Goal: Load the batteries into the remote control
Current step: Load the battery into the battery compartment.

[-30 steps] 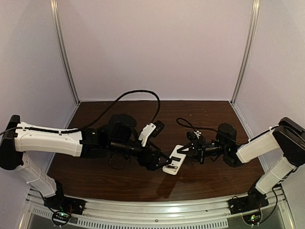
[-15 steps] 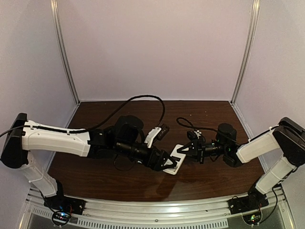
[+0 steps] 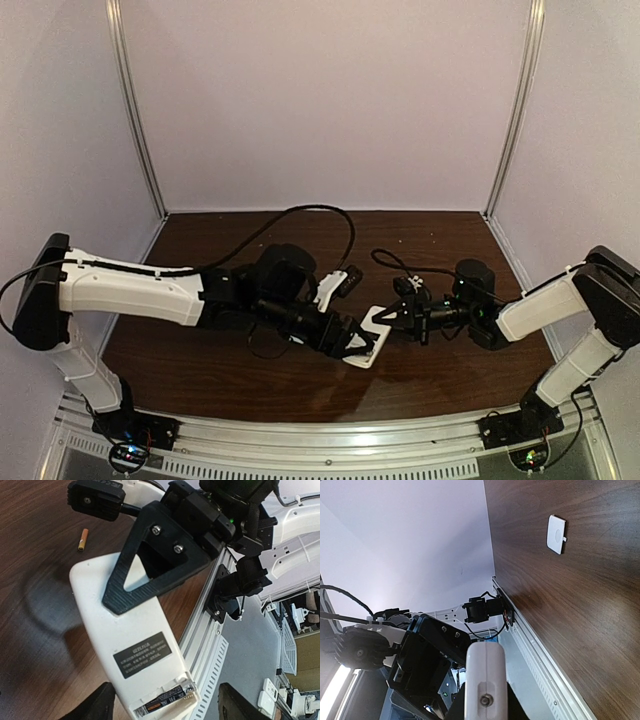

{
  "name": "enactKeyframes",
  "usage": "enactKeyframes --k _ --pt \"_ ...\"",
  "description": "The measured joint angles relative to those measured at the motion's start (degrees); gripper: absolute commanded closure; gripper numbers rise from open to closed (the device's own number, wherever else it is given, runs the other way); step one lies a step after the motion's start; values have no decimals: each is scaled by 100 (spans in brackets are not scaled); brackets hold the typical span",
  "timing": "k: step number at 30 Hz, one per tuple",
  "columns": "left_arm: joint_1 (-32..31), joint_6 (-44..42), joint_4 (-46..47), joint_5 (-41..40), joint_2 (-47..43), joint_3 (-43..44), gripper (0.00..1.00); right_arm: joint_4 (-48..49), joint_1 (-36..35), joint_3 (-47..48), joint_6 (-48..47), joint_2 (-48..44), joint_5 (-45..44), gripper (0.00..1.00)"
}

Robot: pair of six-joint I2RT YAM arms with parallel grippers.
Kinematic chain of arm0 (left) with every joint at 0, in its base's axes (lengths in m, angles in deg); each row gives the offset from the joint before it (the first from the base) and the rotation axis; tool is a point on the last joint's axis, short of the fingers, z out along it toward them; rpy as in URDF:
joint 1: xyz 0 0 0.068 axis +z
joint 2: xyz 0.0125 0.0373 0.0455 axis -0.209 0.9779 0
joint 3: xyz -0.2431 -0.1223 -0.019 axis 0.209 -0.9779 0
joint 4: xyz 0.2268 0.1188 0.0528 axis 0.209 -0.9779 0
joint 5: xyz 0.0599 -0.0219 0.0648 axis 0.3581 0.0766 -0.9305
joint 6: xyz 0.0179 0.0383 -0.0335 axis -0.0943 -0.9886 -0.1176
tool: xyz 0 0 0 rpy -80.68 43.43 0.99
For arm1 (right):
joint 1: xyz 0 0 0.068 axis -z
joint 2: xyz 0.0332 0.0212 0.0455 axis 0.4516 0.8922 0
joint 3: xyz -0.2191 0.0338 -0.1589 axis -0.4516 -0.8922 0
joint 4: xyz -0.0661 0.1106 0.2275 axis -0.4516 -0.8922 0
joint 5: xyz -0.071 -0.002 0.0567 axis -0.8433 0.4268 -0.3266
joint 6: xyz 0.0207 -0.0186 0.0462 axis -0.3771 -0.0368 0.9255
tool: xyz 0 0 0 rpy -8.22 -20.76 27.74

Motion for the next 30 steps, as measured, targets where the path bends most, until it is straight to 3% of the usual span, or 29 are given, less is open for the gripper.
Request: enactKeyframes --k 22,30 --pt "-37 -48 -280 -83 199 247 22 -122 9 0 -105 -96 -15 100" --pt "-59 -92 -361 -85 280 273 28 -184 33 0 -111 -98 -15 100"
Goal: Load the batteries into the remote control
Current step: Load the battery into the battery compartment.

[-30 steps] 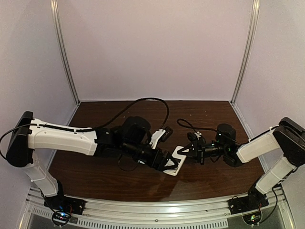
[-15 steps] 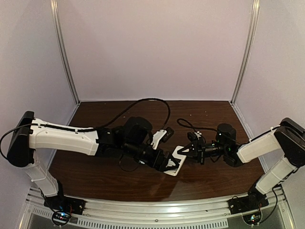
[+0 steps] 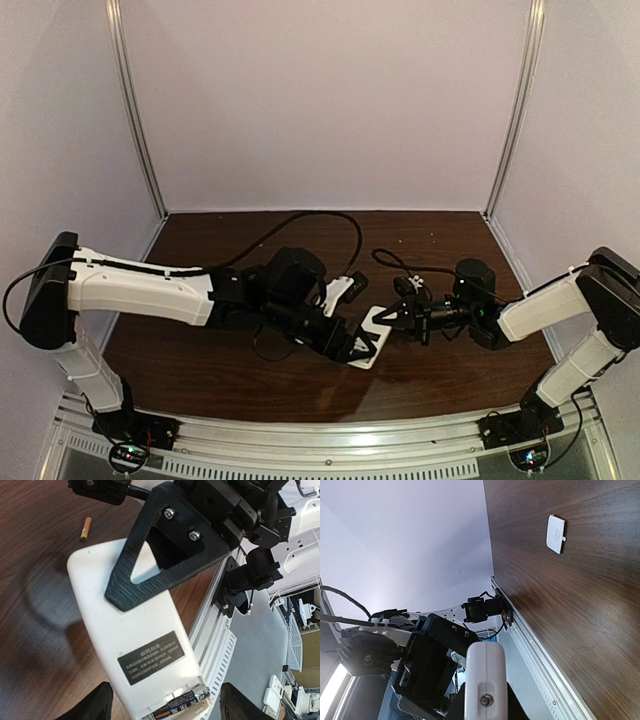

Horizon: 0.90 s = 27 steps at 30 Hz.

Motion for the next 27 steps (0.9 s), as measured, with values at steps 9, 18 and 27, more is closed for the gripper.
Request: enactKeyframes --k 9,18,27 --pt "-7 -7 -42 -28 52 15 40 -39 4 0 -17 -68 -17 100" --pt "20 68 -2 -129 52 13 53 164 35 0 87 -70 -79 100" --pt "72 66 262 -17 44 0 32 774 83 -109 498 -44 -24 100"
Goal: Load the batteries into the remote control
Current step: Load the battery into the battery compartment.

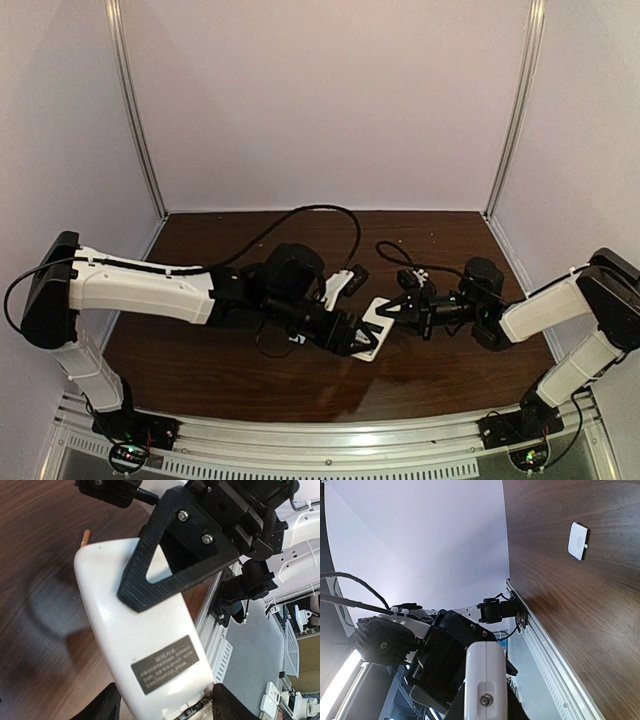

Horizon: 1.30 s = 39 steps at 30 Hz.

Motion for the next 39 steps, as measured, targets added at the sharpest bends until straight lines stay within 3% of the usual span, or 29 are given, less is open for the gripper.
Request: enactKeyframes --k 11,18,22,27,39 --pt "120 -199 144 22 -310 -175 29 177 -11 2 44 -55 109 100" --pt "199 -678 192 151 -669 -223 16 -319 -11 57 -400 -280 103 100" --pt "199 -1228 184 151 -1010 -487 9 -1296 -11 323 -1172 -592 103 100" --pt "199 -2052 -9 -184 -1473 -625 14 -3101 -11 990 -2625 -1117 42 100" --pt "-2 -4441 -116 -1034 -1991 -1246 23 -4551 -26 1126 -3703 -1261 46 100"
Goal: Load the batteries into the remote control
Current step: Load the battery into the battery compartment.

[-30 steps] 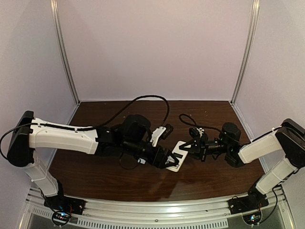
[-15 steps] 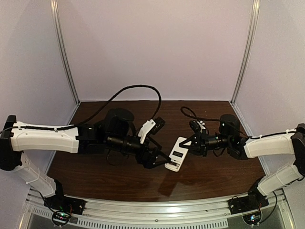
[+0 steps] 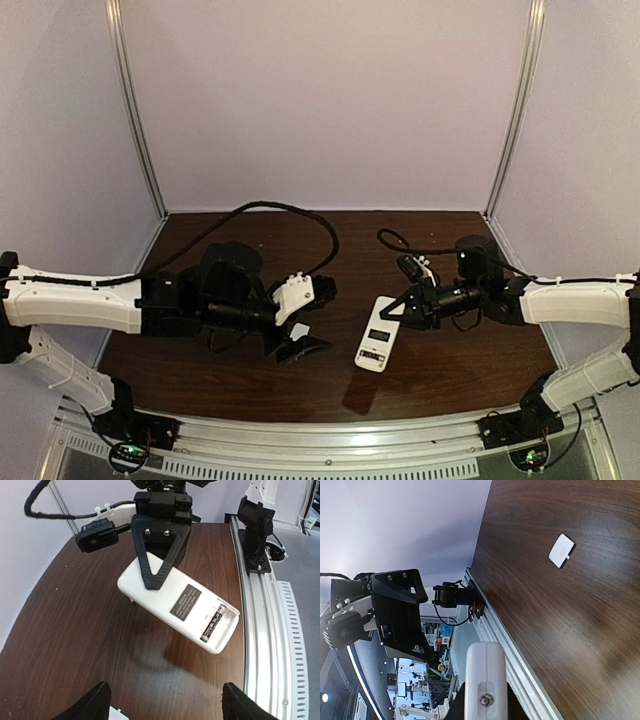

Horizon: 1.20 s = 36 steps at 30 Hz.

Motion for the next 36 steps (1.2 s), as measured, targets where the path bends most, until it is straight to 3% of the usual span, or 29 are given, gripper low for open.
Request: enactKeyframes --k 13,36 --pt "-798 -1744 -22 -1121 852 466 32 -330 -98 35 -157 103 -2 100" --pt "-1333 -2675 -2 -2175 1888 1239 35 -208 -173 35 168 205 -11 100"
